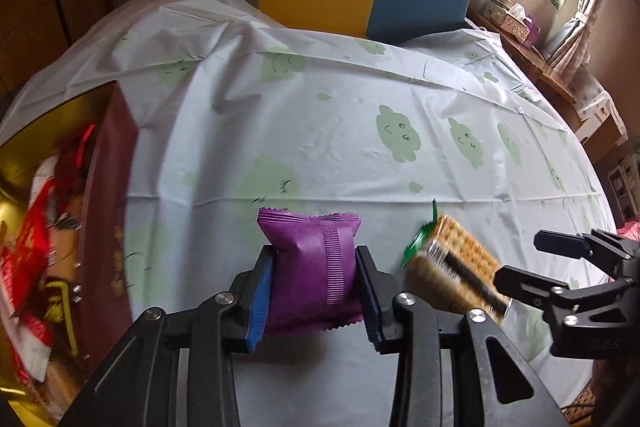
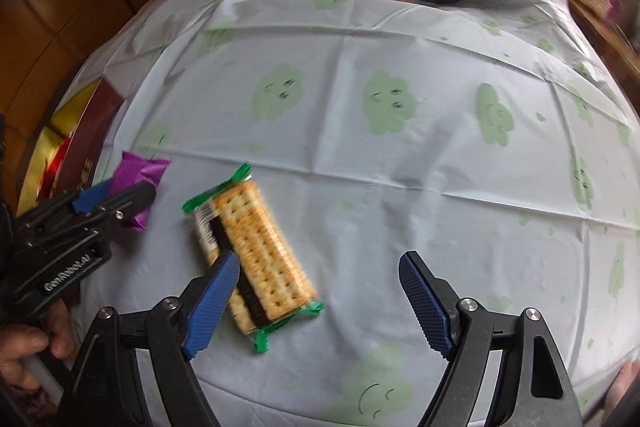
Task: Organize snacks
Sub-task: 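Lift the purple pouch with the left gripper while the right gripper grasps the green-ended cracker packet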
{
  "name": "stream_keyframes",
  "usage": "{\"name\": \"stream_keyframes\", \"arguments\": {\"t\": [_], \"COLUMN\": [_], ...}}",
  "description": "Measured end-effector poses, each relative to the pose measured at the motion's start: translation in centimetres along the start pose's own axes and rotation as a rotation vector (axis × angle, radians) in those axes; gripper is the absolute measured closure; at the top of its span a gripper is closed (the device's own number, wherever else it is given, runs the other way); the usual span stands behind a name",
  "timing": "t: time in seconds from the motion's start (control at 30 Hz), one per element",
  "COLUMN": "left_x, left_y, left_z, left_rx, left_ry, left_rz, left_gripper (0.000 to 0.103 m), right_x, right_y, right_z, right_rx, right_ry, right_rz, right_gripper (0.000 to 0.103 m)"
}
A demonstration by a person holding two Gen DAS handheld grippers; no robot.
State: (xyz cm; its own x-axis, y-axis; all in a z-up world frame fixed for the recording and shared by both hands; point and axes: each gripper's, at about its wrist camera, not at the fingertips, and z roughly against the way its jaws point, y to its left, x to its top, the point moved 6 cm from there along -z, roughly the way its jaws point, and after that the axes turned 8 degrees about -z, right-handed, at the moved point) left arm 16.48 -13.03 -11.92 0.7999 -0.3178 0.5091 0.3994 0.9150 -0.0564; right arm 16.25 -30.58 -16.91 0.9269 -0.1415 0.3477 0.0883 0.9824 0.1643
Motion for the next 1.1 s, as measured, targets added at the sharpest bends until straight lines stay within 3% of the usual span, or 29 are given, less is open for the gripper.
{"name": "stream_keyframes", "arguments": {"t": [0.2,0.57,0.63,0.7,1.1], "left_x": [-1.1,-1.9,-2.1,-2.2,-3.0], "left_y": [0.5,0.0,0.0,0.0,0.5], "left_z": [3.0,7.1,7.5,7.9,9.7], "left_rx": [0.035,0.063,0.061,0.062,0.077], "left_ry": [-0.067,-0.158,-0.164,-0.17,-0.201], "left_rz": [-0.037,-0.092,-0.091,-0.089,-0.08], "left_gripper": [0.064,0.064,0.064,0.064,0.064], "right_x": [-1.0,-1.0,-1.0,-0.9,-1.3], "right_y": [2.8,4.7,4.9,5.2,4.8], "right_z": [-1.0,-2.6,-2.8,-2.7,-2.9], "right_rx": [0.011,-0.019,-0.01,0.003,0.021], "right_ry": [0.005,-0.03,-0.031,-0.046,-0.041], "right_rz": [0.13,0.242,0.245,0.251,0.228], "right_gripper": [0.02,0.02,0.029,0.053,0.051]}}
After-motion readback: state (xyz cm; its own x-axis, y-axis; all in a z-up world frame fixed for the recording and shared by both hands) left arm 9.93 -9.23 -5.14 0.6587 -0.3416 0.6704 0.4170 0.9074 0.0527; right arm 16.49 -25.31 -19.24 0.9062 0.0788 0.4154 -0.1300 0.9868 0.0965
